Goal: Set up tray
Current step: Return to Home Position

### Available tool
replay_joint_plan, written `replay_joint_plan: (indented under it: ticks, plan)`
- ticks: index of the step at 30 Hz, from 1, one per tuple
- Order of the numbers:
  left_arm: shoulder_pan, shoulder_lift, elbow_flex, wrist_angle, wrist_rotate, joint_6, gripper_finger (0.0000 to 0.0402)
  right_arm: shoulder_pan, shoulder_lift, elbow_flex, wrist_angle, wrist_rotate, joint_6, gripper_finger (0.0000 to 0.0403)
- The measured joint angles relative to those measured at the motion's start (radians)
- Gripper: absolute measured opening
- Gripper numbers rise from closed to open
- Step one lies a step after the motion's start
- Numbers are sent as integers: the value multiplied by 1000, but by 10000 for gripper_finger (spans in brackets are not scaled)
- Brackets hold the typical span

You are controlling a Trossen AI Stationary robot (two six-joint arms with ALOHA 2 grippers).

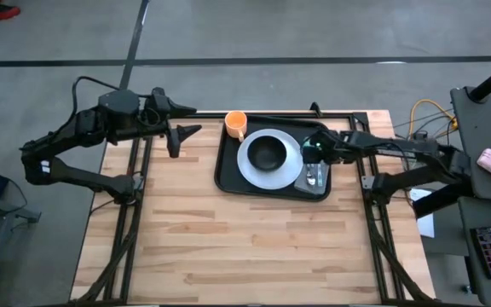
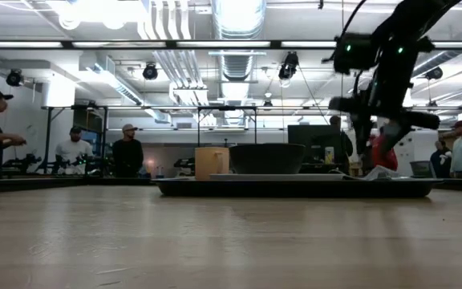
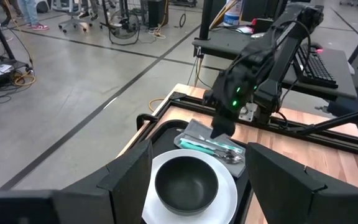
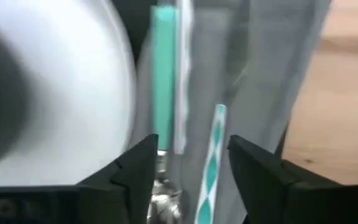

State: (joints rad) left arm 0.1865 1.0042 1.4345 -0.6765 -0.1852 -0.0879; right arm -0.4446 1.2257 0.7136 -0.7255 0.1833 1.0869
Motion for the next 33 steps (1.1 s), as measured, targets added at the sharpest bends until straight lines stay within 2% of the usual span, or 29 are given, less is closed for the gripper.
replay_joint_plan:
  ticks: [4,8,10,12,15,18,20,25,28,33]
  plan:
    - [0,-7,-5,1,1,9,237,44,-131,0,97,-20,-161,210]
    - [-2,-59,-83,67,3,18,224,168,-265,0,344,-23,-483,204]
    - [-2,-121,-183,174,30,15,203,244,-329,0,455,-12,-632,189]
    - [-3,-202,-315,321,99,0,171,318,-392,0,523,3,-739,166]
    - [-3,-318,-525,528,199,15,111,421,-476,1,510,4,-884,122]
    - [-3,-408,-694,589,216,0,42,501,-543,-1,406,2,-906,69]
    - [-4,-457,-793,630,236,-63,12,543,-592,-17,379,0,-927,30]
    - [-30,-560,-979,773,239,-94,1,586,-728,-144,509,-2,-971,10]
    - [-31,-621,-1045,771,232,-70,0,586,-818,-257,605,1,-974,8]
    - [-31,-725,-1118,733,233,-53,0,586,-956,-408,656,2,-955,8]
